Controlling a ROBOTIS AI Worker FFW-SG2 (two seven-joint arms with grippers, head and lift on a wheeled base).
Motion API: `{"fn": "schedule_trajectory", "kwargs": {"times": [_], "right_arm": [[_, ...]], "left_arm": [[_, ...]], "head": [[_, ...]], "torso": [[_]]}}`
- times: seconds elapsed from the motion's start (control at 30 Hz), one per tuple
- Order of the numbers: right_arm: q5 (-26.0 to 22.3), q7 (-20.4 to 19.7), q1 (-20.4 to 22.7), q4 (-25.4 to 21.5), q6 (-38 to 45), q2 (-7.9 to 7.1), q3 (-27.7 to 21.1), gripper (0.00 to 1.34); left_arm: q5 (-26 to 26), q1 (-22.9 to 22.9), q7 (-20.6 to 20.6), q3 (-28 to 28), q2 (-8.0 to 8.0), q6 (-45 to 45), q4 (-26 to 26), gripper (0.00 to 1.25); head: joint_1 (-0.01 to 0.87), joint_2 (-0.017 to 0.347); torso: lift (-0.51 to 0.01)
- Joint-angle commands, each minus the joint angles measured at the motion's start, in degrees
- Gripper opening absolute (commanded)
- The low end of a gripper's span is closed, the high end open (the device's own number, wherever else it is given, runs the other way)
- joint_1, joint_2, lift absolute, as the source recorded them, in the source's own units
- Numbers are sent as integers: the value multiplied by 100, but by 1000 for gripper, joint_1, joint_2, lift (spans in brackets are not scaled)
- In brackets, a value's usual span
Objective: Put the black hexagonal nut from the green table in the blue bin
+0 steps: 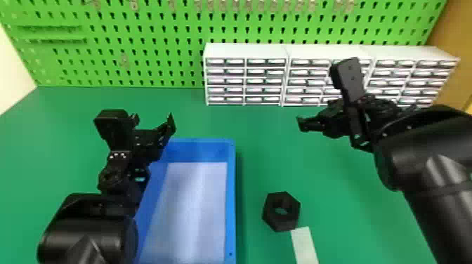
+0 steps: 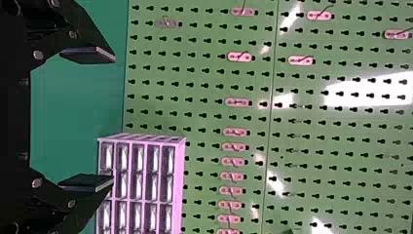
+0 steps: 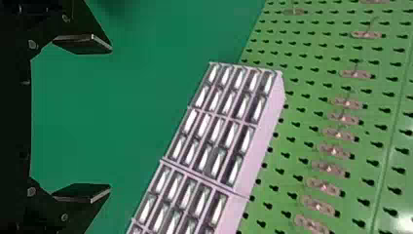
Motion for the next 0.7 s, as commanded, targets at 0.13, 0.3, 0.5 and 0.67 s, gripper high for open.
{"fn": "schedule_trajectory", "kwargs": {"times": [0.13,0.3,0.5,0.67], "right_arm": [[-130,257,-333,-26,743,-418,722,1065],[-157,433,-482,0,1094,-541,1029,1065],[-148,784,-658,114,1454,-602,1337,1065],[-166,995,-790,158,1780,-646,1609,1065]], "left_arm": [[-18,-4,0,10,0,0,0,868],[-18,-4,0,10,0,0,0,867],[-26,-12,0,10,0,0,0,867],[-35,-4,0,10,0,0,0,868]], "head": [[686,51],[686,51],[686,51],[686,51]], "torso": [[-96],[-96],[-96],[-96]]}}
